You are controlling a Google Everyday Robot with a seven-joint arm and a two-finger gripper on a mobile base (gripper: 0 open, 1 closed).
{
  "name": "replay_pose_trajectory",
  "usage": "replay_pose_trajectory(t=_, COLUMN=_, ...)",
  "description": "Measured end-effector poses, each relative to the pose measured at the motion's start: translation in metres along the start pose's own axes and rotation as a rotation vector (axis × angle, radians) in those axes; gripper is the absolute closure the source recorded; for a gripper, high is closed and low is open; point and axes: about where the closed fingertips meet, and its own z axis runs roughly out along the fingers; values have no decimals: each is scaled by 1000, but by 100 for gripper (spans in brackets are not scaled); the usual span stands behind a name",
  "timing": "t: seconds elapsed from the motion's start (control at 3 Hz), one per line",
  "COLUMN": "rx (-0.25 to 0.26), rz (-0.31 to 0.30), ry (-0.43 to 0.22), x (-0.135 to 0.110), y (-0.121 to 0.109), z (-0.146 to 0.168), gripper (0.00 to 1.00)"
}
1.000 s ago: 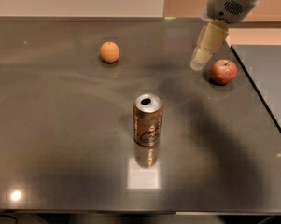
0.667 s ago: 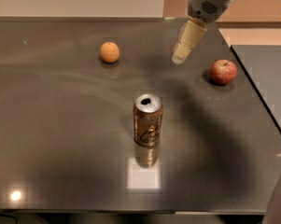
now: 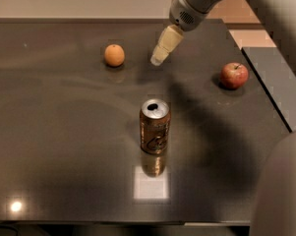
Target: Pick orange
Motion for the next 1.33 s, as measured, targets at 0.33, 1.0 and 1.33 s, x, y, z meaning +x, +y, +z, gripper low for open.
replay_pose_trajectory(t=0.33, rx=33, rz=48, ry=-78, x=-19, y=3, z=18, gripper=0)
replay_pose_trajectory(t=1.0, rx=20, rz=175, ry=-237, x=-49, y=10, z=61, gripper=0)
replay_pose_trajectory(t=1.33, rx=-1, rz=222, ry=-298, x=-63, y=5, z=84, gripper=0)
